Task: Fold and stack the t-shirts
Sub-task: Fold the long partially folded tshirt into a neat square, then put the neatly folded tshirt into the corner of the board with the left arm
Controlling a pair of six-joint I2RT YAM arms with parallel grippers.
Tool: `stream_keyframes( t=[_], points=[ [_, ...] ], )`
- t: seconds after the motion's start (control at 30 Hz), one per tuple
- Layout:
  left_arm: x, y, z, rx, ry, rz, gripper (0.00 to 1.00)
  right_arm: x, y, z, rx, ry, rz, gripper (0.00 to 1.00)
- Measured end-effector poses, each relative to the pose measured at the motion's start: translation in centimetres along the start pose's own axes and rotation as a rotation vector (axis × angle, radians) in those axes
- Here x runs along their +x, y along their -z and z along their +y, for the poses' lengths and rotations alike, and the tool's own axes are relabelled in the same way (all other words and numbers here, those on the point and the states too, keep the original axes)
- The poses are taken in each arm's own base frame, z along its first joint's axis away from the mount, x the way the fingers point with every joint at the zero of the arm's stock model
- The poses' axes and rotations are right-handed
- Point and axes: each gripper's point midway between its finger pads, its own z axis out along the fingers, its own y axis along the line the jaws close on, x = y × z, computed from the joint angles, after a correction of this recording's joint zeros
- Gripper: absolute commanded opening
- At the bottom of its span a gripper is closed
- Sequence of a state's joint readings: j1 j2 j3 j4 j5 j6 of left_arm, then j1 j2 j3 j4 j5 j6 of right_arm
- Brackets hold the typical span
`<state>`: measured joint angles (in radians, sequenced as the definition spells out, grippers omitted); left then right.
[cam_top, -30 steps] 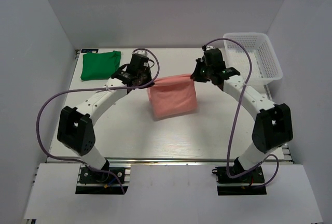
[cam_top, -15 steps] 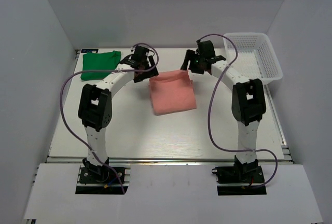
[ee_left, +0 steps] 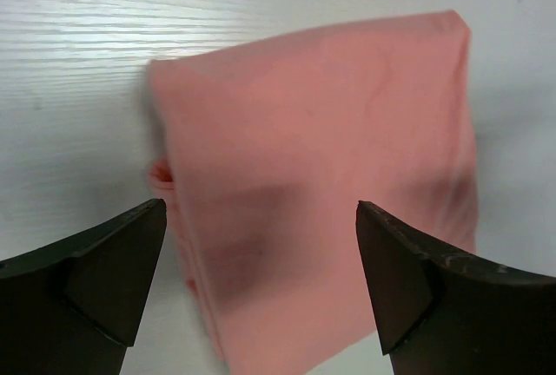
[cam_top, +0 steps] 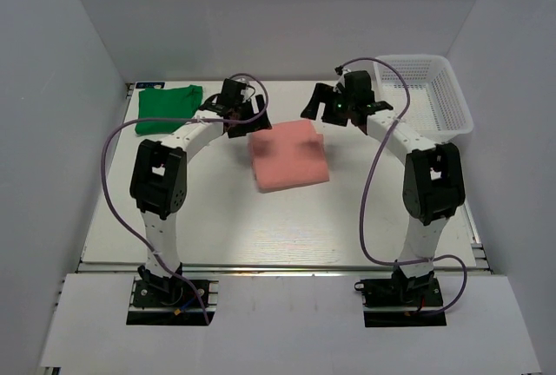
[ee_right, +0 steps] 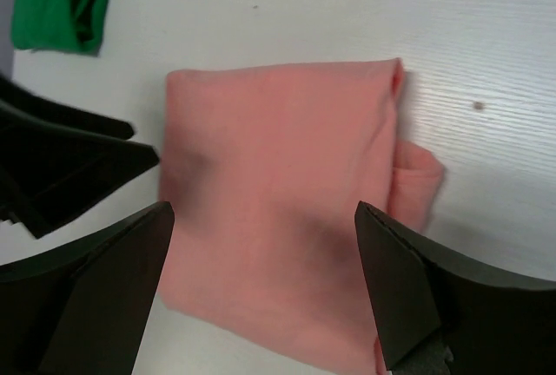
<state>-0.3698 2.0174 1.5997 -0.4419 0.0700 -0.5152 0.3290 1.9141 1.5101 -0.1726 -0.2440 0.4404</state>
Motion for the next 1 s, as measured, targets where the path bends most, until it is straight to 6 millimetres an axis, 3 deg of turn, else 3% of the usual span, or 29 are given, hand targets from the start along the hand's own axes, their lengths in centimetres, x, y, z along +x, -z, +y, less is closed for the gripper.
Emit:
stream_keyframes(
  t=[0.13,0.23,0.43,0.57,0.8,0.9,1.0],
  points=[
    [1.0,-0.5,-1.9,0.1,-0.032,0.02,1.0,1.2,-0.2,1.9,-0.142,-0.021,-0.005,0.9],
    [1.9,-1.2,-2.5,0.148,-0.042,0.039,1.0,3.2,-1.6,1.7,-0.194,-0.073,0.029,0.9],
    [5.3,-3.7,-0.5,0.126,-0.036,0.12,1.0,8.7,-5.2,-2.8,-0.125,-0.244,0.117,0.9],
    [5.5,-3.9,-0.3,0.132,-0.046,0.123,1.0,8.0,-5.1,-3.5,-0.143,-0.303,0.07,0.9],
    [5.6,-3.4,-0.4,0.128,-0.072,0.147,1.0,7.6,-4.5,-2.9,-0.163,-0.285,0.064,0.9],
    [5.6,-2.8,0.1,0.09,-0.08,0.154,1.0,6.2,-2.3,-1.5,-0.173,-0.23,0.037,0.9],
    [5.5,-0.7,0.8,0.039,-0.091,0.144,1.0,3.6,2.3,0.8,-0.196,-0.137,-0.067,0.9]
  ],
)
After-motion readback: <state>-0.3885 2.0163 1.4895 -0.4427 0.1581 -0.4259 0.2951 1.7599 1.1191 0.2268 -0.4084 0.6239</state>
